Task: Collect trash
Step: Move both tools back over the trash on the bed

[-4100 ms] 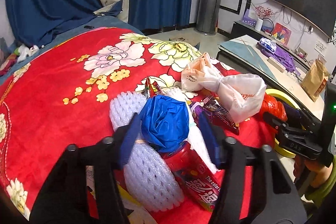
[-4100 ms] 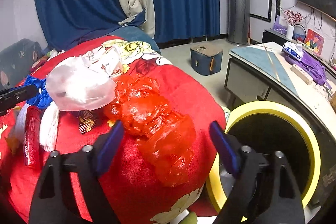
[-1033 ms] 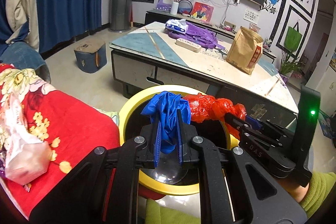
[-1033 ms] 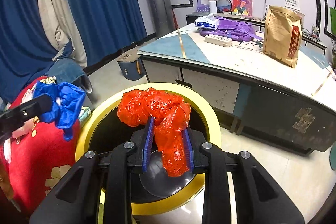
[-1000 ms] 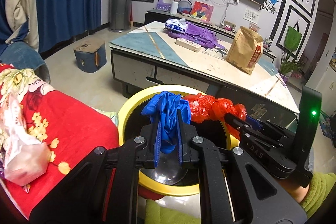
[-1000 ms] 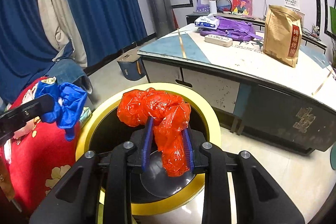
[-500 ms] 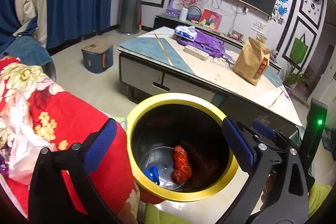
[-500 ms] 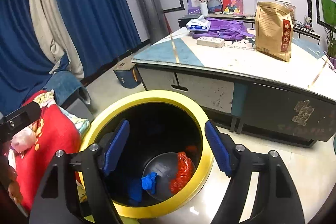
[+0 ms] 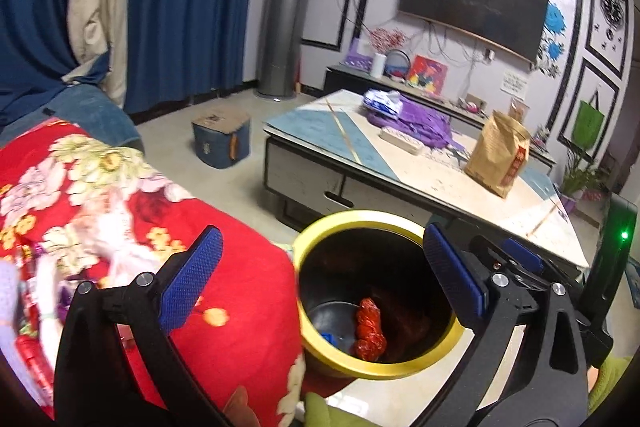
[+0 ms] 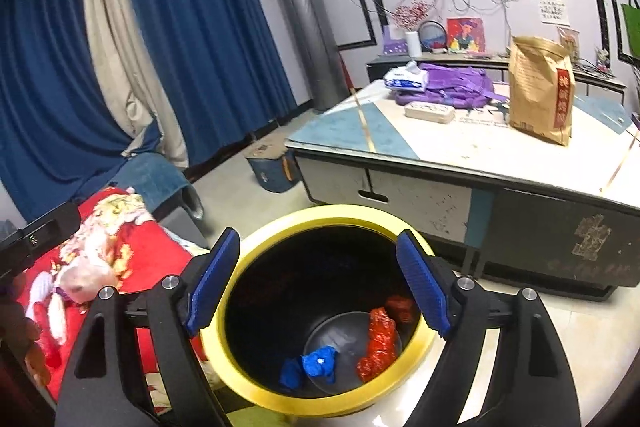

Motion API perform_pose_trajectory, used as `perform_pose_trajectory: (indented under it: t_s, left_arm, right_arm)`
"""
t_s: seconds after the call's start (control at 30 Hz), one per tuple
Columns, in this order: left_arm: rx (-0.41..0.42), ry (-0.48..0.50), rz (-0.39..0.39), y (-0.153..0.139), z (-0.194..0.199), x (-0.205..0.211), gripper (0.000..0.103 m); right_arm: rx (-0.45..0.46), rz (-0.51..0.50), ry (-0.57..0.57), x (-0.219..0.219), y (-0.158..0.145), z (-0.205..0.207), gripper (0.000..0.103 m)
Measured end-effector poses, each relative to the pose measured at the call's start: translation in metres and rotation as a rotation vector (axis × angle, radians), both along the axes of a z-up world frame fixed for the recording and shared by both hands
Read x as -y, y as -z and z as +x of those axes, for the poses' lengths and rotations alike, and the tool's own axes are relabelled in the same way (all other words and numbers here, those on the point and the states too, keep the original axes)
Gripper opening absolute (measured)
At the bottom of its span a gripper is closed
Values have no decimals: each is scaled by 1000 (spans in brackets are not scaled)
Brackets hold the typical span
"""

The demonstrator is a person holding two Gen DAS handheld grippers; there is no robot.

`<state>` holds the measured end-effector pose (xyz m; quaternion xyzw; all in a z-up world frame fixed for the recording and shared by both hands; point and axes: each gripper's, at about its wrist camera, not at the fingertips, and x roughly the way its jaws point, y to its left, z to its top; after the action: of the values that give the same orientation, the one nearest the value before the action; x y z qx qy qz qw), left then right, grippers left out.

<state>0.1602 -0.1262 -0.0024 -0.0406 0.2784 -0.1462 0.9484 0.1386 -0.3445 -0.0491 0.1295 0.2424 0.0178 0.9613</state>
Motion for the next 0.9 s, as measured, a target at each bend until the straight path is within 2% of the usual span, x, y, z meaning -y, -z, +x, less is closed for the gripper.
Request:
perform_pose_trajectory:
  t_s: [0.5,0.9]
  left_arm:
    - [71,-154,-32,-23,-37,-63,92]
    - [76,-276,-34,-25,-55,-114,92]
  right_arm:
    - [109,-47,-242,-81,-31,-29,82]
    - [107,-81,-431,-146,-38,-40,83]
